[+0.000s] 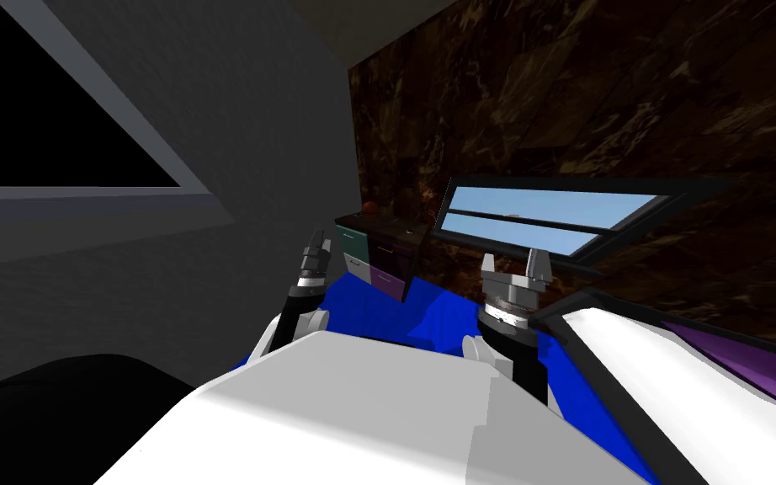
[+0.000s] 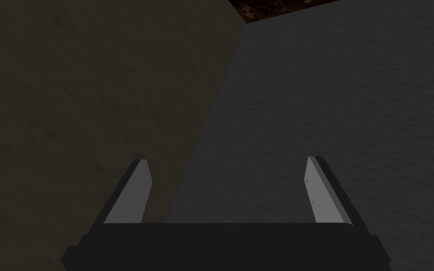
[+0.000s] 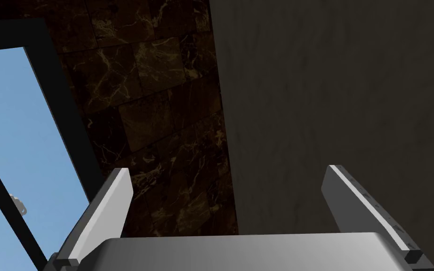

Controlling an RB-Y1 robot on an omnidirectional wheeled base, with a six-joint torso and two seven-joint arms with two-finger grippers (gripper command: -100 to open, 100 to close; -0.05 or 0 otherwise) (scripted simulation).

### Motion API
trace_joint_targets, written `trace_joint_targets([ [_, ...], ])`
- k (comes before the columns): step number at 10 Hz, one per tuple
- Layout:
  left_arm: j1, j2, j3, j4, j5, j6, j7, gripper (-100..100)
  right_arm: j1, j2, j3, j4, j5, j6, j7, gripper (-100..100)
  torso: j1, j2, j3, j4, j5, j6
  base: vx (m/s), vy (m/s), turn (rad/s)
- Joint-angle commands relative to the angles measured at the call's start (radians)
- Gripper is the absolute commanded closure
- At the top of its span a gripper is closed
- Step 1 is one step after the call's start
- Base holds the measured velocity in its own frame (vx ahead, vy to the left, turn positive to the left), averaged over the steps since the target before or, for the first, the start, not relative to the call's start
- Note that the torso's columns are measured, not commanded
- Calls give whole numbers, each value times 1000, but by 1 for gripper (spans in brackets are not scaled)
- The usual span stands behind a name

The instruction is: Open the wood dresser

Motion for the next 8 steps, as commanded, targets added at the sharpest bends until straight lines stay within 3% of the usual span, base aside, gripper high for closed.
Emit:
trace_joint_targets([
  [1,0,0,0,0,0,0,0,0,0,0,0,0,0,0,0,0,0,40,-82,41,0,0,0,0,0],
  [8,0,0,0,0,0,0,0,0,0,0,0,0,0,0,0,0,0,544,-1087,544,0,0,0,0,0],
])
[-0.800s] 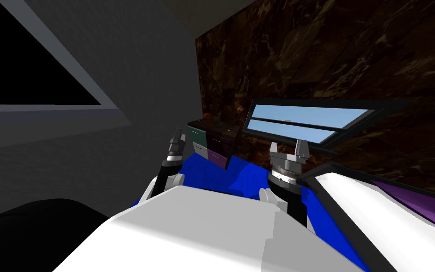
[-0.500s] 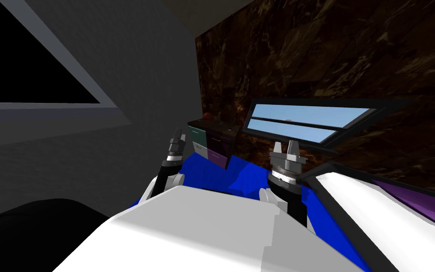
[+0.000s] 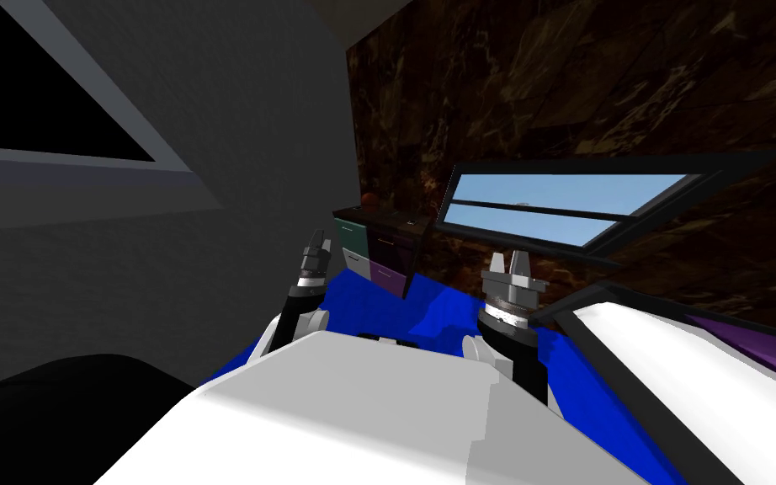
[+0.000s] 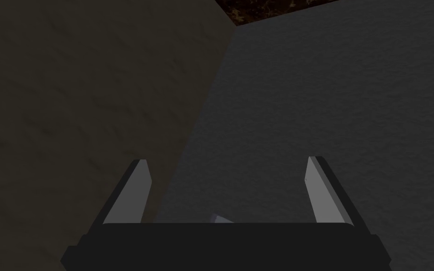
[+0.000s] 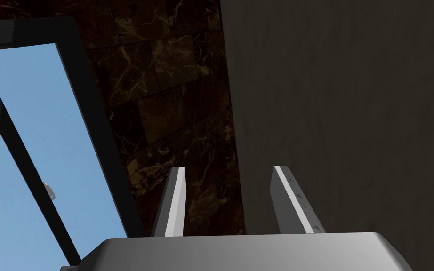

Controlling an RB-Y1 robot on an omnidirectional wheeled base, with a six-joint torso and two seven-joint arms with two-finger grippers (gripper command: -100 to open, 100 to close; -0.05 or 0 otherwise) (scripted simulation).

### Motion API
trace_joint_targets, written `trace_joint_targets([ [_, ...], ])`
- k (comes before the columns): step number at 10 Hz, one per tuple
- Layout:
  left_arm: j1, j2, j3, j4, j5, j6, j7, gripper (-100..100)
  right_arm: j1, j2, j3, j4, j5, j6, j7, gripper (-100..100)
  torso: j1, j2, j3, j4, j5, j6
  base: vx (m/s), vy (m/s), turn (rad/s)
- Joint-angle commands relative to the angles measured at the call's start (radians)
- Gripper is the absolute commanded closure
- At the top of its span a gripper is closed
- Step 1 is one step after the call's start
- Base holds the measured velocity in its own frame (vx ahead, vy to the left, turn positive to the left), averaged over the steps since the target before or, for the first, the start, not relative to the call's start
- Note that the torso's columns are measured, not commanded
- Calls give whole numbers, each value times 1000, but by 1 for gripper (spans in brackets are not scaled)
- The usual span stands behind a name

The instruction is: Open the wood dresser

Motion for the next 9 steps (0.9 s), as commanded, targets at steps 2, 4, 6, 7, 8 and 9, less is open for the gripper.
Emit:
trace_joint_targets([
  [2,-3,34,-1,14,-1,-9,-3,-100,0,0,0,0,0,0,0,0,0,148,-295,148,0,0,12,-3,-7],
  [4,-9,80,-3,44,-5,-30,-10,-100,0,0,0,0,0,0,0,0,0,189,-385,190,0,0,46,-5,-17],
  [6,-18,118,-6,85,-9,-58,-20,-100,0,0,0,0,0,0,0,0,0,192,-390,194,0,0,74,-4,-27],
  [7,-22,133,-8,109,-11,-74,-26,-100,0,0,0,0,0,0,0,0,0,193,-390,194,0,0,89,-5,-27],
  [8,-28,146,-10,135,-14,-92,-32,-100,0,0,0,0,0,0,0,0,0,193,-390,194,0,0,99,-3,-26],
  [9,-33,156,-12,162,-17,-110,-38,-100,0,0,0,0,0,0,0,0,0,194,-390,194,0,0,119,-1,-41],
])
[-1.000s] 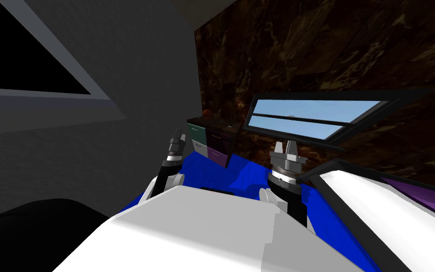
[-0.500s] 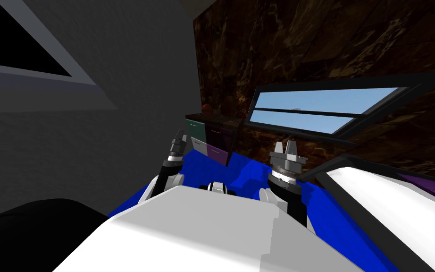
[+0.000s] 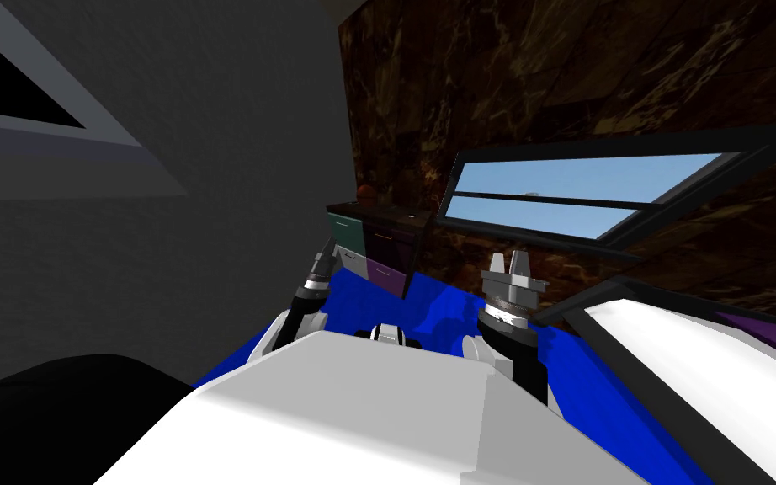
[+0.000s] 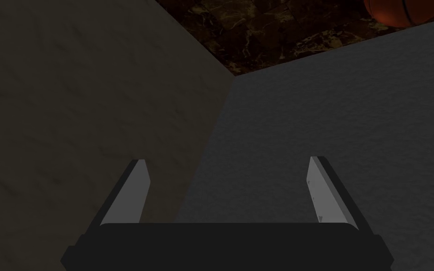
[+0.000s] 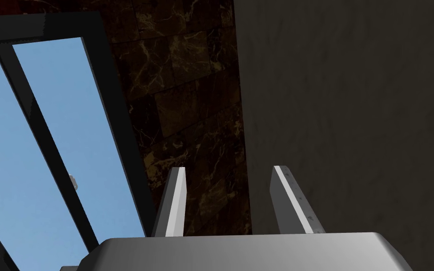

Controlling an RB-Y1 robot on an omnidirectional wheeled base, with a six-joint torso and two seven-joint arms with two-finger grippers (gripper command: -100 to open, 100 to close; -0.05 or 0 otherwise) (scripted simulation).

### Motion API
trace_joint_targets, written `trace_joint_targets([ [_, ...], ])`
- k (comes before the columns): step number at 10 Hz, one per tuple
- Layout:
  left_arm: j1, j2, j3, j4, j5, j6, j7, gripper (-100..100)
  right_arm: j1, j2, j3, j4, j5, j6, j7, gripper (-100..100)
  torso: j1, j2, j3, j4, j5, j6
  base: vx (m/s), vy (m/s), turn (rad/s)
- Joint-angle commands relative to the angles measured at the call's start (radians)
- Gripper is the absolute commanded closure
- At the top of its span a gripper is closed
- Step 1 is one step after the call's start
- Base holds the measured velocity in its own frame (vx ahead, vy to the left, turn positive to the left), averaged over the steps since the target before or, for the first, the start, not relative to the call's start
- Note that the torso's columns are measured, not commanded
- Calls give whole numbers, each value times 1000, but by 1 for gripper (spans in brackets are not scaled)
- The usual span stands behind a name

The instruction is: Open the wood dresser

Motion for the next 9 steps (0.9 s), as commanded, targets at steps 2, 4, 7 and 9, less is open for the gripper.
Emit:
trace_joint_targets([
  [2,-24,36,-4,106,-9,-73,-23,-100,0,0,0,0,0,0,0,0,0,0,0,0,0,0,119,0,-34],
  [4,-36,44,-8,164,-15,-113,-37,-100,0,0,0,0,0,0,0,0,0,1,0,0,0,0,117,7,-38],
  [7,-54,50,-14,250,-24,-173,-58,-100,0,0,0,0,0,0,0,0,-1,1,0,0,0,0,114,-8,-36],
  [9,-65,51,-19,303,-30,-212,-71,-100,0,0,0,0,0,0,0,0,0,0,0,0,0,0,114,0,-32],
])
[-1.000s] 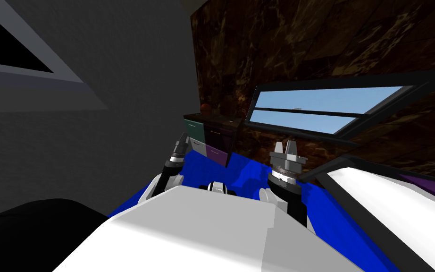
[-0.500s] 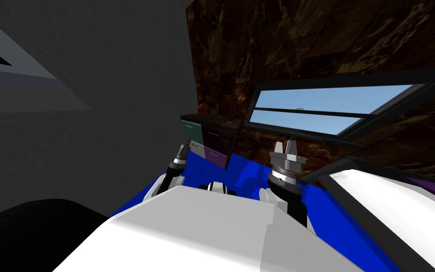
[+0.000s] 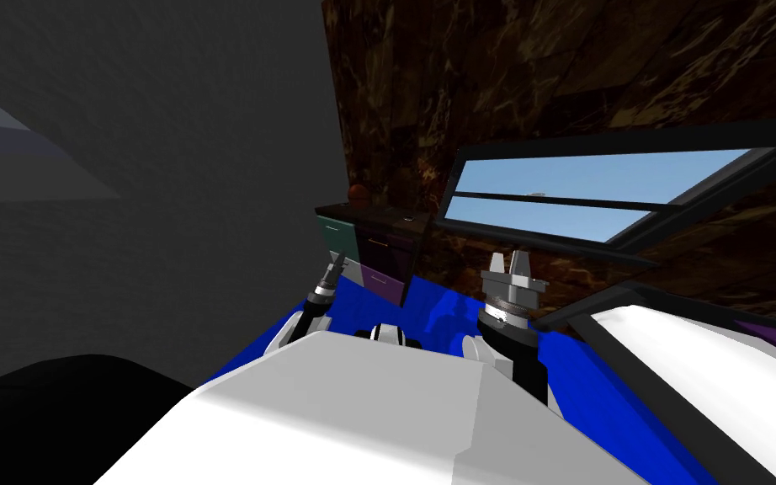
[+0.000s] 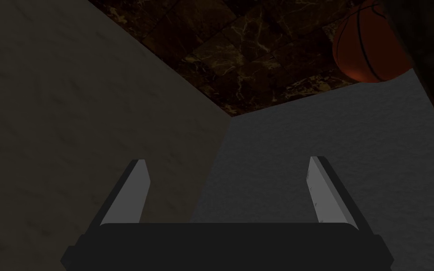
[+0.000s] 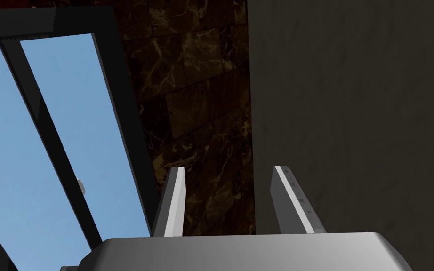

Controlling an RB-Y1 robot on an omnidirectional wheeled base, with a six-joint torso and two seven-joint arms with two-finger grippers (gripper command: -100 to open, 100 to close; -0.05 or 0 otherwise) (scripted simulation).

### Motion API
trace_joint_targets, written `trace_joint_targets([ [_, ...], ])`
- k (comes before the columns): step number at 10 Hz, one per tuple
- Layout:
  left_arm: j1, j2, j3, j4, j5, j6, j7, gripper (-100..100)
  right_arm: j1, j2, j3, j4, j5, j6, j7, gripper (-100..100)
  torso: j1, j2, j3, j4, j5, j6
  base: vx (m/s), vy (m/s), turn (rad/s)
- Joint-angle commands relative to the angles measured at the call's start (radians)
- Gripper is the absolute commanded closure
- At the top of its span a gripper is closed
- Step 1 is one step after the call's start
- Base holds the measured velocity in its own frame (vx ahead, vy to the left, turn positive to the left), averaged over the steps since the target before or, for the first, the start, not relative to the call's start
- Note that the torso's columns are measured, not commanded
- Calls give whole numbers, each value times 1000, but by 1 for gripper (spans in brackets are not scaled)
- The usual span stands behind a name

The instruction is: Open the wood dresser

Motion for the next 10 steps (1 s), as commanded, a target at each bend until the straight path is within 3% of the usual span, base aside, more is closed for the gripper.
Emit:
trace_joint_targets([
  [1,-19,1,-4,80,-7,-54,-18,-100,0,0,0,0,0,0,0,0,0,0,0,0,0,0,126,-4,-34],
  [10,-68,-14,-22,321,-33,-222,-76,-100,0,0,0,0,0,0,0,0,0,0,0,0,0,0,106,1,-34],
])
